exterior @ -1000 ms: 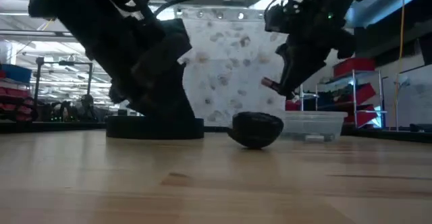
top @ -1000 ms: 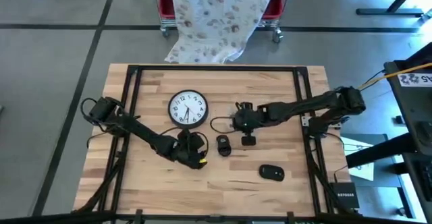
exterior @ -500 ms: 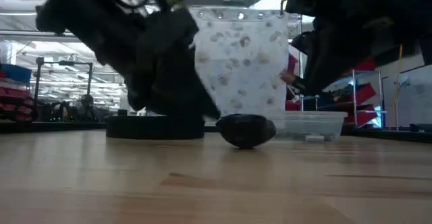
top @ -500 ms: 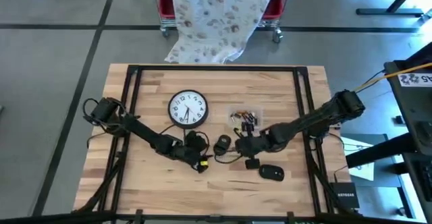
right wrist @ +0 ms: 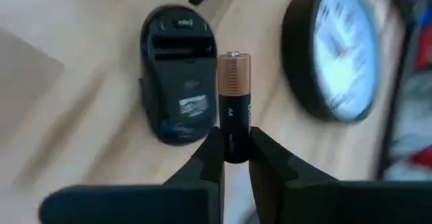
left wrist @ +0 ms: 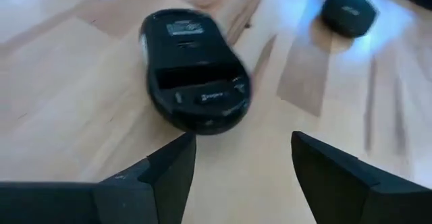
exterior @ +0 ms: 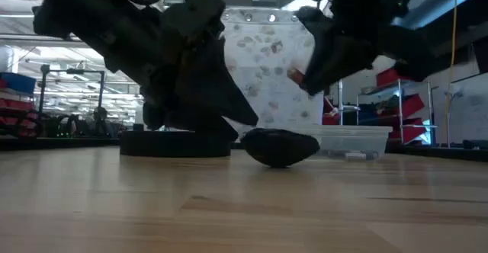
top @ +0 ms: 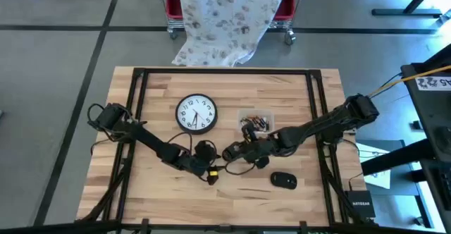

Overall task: Insert battery
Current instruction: Insert the black battery into the right computer mouse

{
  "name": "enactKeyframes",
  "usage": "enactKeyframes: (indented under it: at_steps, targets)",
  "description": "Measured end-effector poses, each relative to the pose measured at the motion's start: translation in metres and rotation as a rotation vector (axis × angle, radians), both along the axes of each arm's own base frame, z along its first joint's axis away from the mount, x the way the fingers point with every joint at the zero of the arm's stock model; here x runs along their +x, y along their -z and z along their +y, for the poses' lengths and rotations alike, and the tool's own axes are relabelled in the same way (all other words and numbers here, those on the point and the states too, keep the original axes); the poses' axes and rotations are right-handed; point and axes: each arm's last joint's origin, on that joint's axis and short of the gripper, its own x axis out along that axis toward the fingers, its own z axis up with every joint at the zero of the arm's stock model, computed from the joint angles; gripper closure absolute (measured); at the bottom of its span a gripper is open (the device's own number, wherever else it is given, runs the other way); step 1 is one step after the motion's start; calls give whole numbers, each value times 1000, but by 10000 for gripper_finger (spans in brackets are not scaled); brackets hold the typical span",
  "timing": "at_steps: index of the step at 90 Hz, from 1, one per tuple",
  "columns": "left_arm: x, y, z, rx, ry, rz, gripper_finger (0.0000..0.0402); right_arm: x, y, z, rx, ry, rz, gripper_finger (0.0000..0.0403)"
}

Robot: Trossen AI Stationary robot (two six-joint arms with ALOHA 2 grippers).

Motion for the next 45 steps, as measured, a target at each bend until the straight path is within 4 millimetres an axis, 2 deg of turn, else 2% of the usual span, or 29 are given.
enactKeyframes:
  at_steps: [14,24,45]
  targets:
    - [2,5,0,-16,3,-2,178,13,18,2,-308,-234,128,381]
    - [5,14,-1,-22,8,-5,178,23,30,2,-510,-229,126,381]
    - [10,32,3,-38,-83,-36,178,34,47,6,-744,-348,195,381]
